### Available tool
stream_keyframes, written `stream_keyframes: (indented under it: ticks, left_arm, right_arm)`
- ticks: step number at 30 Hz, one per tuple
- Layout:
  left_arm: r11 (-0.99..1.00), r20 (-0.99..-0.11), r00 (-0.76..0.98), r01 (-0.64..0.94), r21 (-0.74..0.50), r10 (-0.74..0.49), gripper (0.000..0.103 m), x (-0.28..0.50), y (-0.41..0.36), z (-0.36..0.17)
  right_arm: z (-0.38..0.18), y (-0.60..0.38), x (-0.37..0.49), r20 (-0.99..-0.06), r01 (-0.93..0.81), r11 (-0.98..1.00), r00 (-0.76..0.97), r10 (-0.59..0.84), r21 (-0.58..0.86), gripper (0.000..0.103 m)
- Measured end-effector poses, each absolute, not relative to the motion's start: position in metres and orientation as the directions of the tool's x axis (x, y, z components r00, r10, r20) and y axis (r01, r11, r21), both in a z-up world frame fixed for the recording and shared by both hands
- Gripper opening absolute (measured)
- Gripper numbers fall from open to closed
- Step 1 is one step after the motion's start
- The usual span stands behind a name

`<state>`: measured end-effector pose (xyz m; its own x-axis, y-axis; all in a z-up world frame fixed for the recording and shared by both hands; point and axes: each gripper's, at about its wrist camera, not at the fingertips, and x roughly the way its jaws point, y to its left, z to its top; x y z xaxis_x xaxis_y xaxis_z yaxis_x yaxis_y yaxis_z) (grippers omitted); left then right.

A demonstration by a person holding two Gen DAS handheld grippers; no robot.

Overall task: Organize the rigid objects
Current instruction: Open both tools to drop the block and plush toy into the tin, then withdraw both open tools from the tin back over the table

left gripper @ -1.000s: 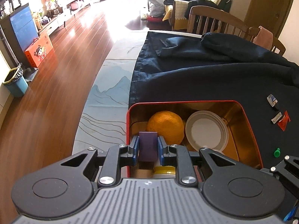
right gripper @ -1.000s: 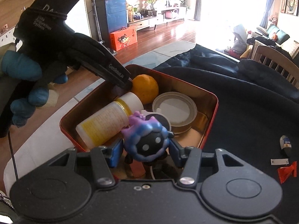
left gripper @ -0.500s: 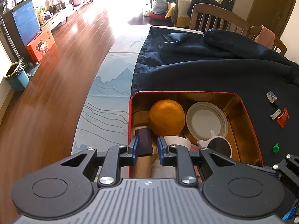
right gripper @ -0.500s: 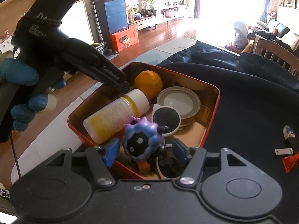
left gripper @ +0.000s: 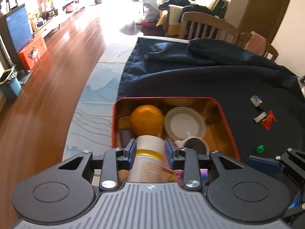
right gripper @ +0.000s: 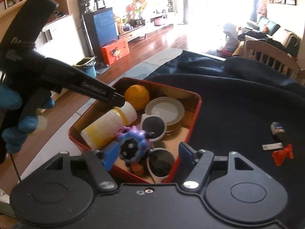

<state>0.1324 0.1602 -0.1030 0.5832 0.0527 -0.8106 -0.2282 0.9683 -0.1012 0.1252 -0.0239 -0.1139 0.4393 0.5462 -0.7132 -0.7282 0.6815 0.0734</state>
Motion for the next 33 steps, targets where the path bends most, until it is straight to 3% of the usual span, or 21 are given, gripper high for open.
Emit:
stream_keyframes:
  ticks: [2,3,11,15,20,25,33]
  left_arm:
    - [0.971,-0.796,0.604,-0.216,-0.1,0.052,0.058,0.129,0.153,-0.097]
    - [0.973,-0.786,0.616,-0.21,-0.099,0.053,0.061,0.128,0.15,-0.094]
    - [0.982,-0.756,0.653,-0.166,-0.088,0.043,0.064,0.126,0.123,-0.079]
    - [0.985,-0.745,0.665,-0.157,-0.066,0.056,0.065,0.126,0.107,-0.076]
    - [0.989,-0.736,0.675,-0.132,-0.064,0.042,0.074,0.13,0.087,-0.073]
    - [0.991,-0.734,0.679,-0.112,-0.073,0.023,0.082,0.137,0.067,-0.074]
    - [0.992,-0.736,0.677,-0.092,-0.088,-0.003,0.083,0.151,0.031,-0.077]
  right_arm:
    - [-0.11,-0.03,0.125,-0.703,-0.716,0.694,0.457,0.545,0.073,0.076]
    - [-0.108,-0.035,0.124,-0.698,-0.709,0.701,0.465,0.545,0.075,0.078]
    - [-0.094,-0.07,0.129,-0.667,-0.649,0.758,0.534,0.52,0.072,0.086]
    - [-0.09,-0.092,0.135,-0.654,-0.604,0.793,0.571,0.496,0.075,0.096]
    - [-0.09,-0.116,0.144,-0.649,-0.552,0.831,0.606,0.459,0.071,0.102]
    - [-0.09,-0.138,0.151,-0.647,-0.519,0.853,0.629,0.431,0.064,0.103]
    - [-0.093,-0.174,0.168,-0.656,-0.475,0.878,0.644,0.393,0.061,0.103]
